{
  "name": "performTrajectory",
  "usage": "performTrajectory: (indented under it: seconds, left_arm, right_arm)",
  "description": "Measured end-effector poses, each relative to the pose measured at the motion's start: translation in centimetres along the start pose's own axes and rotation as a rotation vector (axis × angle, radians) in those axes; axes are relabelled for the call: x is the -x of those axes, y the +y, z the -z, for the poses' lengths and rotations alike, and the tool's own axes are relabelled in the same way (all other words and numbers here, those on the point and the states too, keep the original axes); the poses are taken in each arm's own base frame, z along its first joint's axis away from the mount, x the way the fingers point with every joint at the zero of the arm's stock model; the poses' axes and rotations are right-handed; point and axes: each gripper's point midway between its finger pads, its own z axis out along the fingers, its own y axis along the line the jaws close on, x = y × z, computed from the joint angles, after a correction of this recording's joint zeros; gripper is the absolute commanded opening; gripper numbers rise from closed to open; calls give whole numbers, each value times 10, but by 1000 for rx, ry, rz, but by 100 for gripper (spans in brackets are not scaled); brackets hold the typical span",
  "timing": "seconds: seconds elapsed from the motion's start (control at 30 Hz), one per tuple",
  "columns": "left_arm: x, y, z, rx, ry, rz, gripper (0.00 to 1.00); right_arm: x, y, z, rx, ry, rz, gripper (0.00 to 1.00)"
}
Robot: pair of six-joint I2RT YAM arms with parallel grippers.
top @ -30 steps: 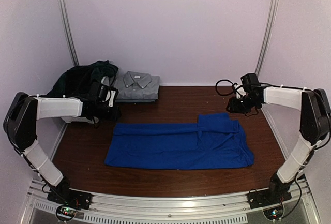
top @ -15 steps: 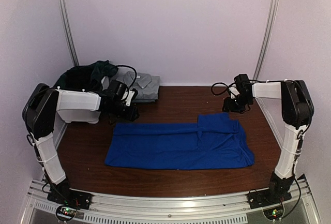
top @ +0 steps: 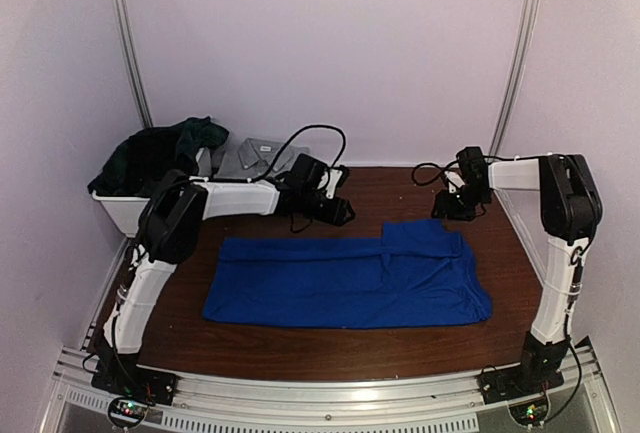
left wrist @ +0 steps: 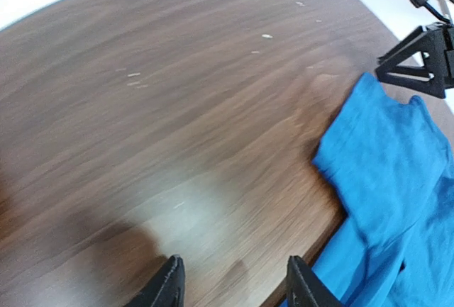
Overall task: Fold and stack the mixed laundry pile
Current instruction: Fold the 1/3-folded T-shirt at the center of the board.
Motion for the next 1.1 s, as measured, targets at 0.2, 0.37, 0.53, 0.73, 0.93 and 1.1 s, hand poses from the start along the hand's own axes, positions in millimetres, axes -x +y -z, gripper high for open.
performTrajectory:
  seconds: [0.2,0.37,0.53,0.73,0.93,1.1]
  left_arm:
    - [-2,-23,-54,-131,-12,70,53]
    - [11,-29,-75,-197,-57,104,56]
    - [15,-39,-83,-244,-67,130,56]
    - [8,-62,-86,-290,-49,134,54]
    - [-1,-85,-89,-323,-27,131,42]
    - [-5,-89,-92,-331,-20,140,24]
  right_arm:
    - [-1,0,-4,42,4,-23,51]
    - [-2,2,-10,71,11,-35,48]
    - [1,6,-13,102,7,-40,45]
    - [0,11,-14,139,12,-43,40]
    - [-1,15,-15,165,17,-50,21]
    - [-2,16,-15,170,20,-49,2]
